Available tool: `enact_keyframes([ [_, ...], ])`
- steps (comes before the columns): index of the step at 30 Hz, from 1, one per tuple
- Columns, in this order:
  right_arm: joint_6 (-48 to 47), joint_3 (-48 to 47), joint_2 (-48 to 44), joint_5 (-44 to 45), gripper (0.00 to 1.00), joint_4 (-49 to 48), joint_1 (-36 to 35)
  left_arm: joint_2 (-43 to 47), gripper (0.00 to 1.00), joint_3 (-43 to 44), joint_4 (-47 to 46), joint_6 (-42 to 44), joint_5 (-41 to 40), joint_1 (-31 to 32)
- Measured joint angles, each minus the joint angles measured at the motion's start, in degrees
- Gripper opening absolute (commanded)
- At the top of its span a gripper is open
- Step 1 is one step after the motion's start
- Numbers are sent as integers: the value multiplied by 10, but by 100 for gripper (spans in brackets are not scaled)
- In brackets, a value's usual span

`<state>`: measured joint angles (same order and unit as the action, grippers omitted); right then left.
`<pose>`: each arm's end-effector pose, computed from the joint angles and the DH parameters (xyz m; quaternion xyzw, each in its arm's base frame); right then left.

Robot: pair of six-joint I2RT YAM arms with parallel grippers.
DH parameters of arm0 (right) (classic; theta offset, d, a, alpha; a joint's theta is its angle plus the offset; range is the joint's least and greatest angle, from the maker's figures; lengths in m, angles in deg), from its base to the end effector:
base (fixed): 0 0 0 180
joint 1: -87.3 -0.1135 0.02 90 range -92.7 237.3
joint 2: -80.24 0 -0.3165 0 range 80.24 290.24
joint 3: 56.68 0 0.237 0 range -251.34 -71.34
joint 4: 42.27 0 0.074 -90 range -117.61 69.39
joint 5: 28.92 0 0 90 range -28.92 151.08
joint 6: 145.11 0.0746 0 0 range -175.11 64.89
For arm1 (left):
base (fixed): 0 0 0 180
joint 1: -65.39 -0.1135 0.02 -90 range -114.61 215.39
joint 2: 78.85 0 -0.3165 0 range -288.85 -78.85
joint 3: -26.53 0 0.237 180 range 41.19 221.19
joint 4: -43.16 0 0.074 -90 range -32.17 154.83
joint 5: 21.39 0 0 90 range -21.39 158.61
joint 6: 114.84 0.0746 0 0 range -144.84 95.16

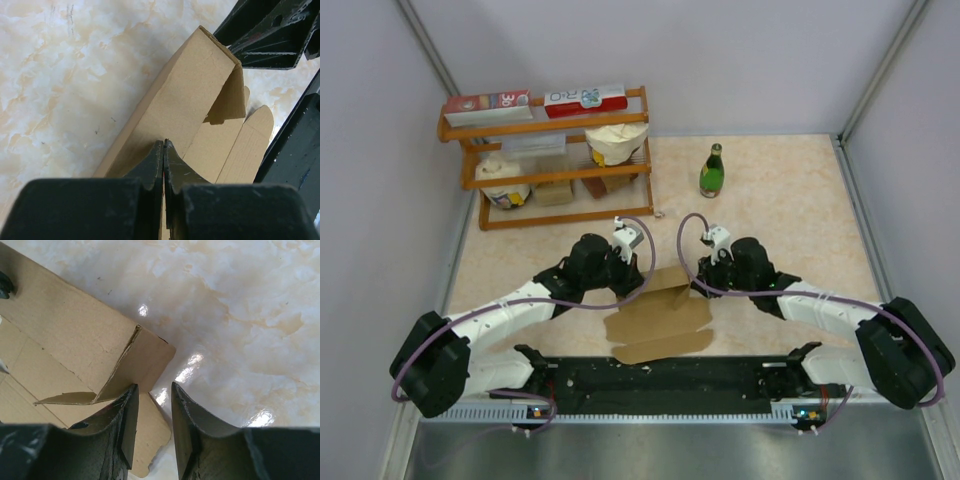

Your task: Fold the paper box

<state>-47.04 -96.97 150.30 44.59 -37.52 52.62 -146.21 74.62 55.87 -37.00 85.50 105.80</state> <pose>0.1834 0.1527 0.2109 -0.2665 0.8370 0.2861 0.3827 0.1727 -0.1755 0.2504 0.2802 0.8215 -0.3276 0.3732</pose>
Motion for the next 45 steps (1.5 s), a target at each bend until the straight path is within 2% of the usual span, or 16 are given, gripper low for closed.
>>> enact_keyframes([
  [13, 3, 1, -3, -6, 34, 15, -29, 2, 1, 23, 35, -2, -12, 0],
  [24, 26, 1, -57, 10, 34, 70, -38, 3, 1, 52, 56, -1, -30, 0],
  [33, 24, 1, -51, 1, 35, 60, -40, -30, 1, 85, 59, 16, -47, 0],
  [45, 7, 1, -19, -16, 35, 14, -42, -56, 0, 86, 67, 33, -63, 0],
])
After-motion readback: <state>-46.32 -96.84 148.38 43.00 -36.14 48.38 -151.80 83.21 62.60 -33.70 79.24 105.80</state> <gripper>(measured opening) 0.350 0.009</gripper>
